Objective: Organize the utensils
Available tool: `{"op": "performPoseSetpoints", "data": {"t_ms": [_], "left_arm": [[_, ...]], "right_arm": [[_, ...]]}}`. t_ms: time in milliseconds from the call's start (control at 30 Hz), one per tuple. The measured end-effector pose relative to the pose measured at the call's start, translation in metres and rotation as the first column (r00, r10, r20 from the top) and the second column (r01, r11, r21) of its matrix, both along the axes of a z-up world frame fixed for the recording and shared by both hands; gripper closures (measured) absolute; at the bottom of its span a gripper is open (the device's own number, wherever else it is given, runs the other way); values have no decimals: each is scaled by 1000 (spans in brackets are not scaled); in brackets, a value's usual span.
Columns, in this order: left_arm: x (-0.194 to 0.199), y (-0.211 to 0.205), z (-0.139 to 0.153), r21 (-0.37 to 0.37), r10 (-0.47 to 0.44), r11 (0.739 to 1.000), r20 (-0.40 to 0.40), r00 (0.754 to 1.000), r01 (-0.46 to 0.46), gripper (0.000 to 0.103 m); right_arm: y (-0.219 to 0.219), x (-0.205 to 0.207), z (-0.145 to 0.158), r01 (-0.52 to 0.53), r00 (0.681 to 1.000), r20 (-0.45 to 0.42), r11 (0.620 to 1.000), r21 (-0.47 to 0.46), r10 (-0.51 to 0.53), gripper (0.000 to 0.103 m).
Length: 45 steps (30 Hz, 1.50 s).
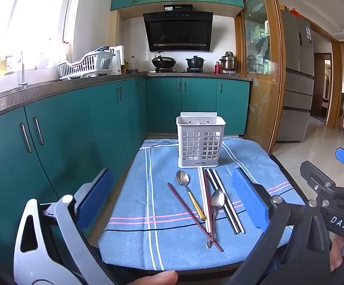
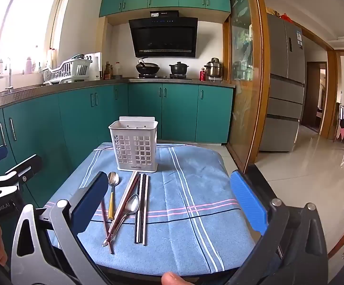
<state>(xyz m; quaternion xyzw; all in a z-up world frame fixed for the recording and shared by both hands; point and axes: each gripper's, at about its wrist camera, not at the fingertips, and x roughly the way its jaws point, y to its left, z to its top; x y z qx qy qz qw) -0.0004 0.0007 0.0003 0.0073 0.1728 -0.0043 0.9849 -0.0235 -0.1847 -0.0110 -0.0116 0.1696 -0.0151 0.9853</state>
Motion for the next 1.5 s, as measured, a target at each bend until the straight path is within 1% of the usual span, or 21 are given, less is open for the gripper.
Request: {"op": "performPoseSetpoints", "data": {"t_ms": [267, 300, 333, 400, 600, 833, 1500], "left_arm": [[-1, -2, 0, 12, -4, 1000, -4, 1000, 4, 4], [0, 0, 0, 1, -1, 1000, -5, 1000, 1, 4], [0, 0, 0, 1, -1, 1000, -5, 1000, 1, 4], [-1, 0, 0, 2, -2, 1000, -6, 1000, 2, 4], [0, 5, 3, 6, -3, 1000, -7, 1000, 3, 4], [-6, 9, 7, 10, -2, 1000, -8, 1000, 2, 4], [-6, 1, 3, 17, -2, 1000, -10, 1000, 2, 4]], "right_arm": [[-1, -3, 0, 1, 1000, -2, 1000, 11, -1, 3], [-2, -2, 0, 1, 1000, -2, 1000, 13, -1, 3], [-2, -9, 4, 2, 1000, 0, 1000, 8, -2, 3], [-4, -10, 6, 2, 1000, 0, 1000, 12, -2, 3], [-4, -9, -2, 9, 1000, 3, 1000, 11, -9, 3], [-5, -12, -3, 12, 1000, 1, 1000, 12, -12, 3], [-6, -13, -4, 13, 1000, 3, 1000, 9, -13, 3]]}}
